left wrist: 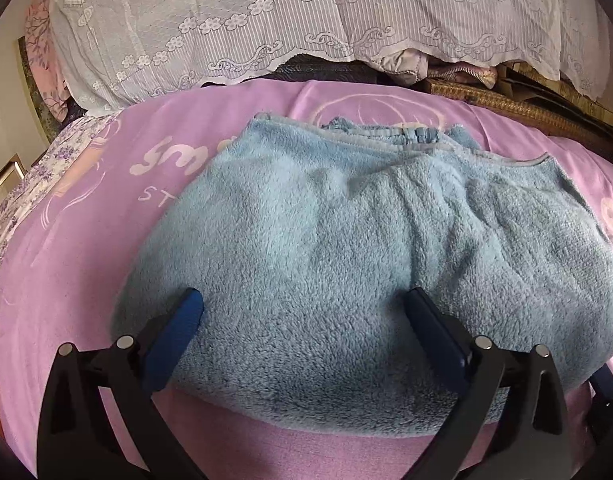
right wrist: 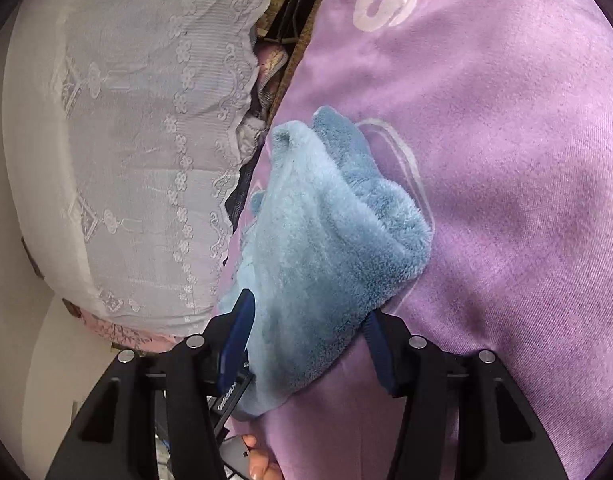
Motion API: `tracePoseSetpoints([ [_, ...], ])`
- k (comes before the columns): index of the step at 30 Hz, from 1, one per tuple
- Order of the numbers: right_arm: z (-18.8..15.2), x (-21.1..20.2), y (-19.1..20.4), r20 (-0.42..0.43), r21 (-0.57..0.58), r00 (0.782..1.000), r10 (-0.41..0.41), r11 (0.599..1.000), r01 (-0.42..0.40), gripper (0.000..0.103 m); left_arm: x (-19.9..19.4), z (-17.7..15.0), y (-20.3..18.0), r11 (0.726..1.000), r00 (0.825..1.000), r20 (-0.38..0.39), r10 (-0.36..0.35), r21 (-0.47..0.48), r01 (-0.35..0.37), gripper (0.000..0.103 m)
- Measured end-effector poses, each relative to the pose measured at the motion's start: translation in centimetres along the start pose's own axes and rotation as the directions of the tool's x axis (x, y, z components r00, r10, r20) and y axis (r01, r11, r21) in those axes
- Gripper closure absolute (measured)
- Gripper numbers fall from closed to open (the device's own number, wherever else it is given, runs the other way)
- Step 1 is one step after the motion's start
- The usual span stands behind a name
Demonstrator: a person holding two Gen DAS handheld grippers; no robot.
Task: Fold small clothes
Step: 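Grasp the folded jacket corner with the right tool and lift it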
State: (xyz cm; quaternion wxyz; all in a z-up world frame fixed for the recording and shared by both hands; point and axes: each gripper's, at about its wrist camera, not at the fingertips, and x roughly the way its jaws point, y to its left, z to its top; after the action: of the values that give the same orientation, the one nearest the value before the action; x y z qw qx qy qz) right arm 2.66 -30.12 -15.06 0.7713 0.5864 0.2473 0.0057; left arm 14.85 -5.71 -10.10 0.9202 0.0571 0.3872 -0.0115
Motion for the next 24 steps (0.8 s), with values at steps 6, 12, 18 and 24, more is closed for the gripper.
tracePoseSetpoints([
  [6,1.1,1.8,1.3,0.164,0.149,0.967,-0.194,0.974,0.170,0.037,0.3,0.1,-0.2,1.000,1.000,-0.005,0.006,0.018,-0.006,0.004],
  [12,2.0,4.3,2.9,0.306,-0.012,0.909,-0.282,0.954,0.300,0.045,0.8,0.5,-0.2,0.999,1.000,-0.020,-0.002,0.039,0.003,0.004],
  [18,2.6,4.4,2.5,0.309,-0.069,0.922,-0.235,0.961,0.268,0.065,-0.1,1.0,-0.1,0.998,0.999,0.025,0.035,0.056,-0.037,0.004],
  [24,1.7,4.1,6.0,0.343,-0.245,0.920,-0.191,0.927,0.284,0.067,-1.1,2.3,2.3,0.994,0.992,0.072,0.101,0.022,-0.103,0.004],
])
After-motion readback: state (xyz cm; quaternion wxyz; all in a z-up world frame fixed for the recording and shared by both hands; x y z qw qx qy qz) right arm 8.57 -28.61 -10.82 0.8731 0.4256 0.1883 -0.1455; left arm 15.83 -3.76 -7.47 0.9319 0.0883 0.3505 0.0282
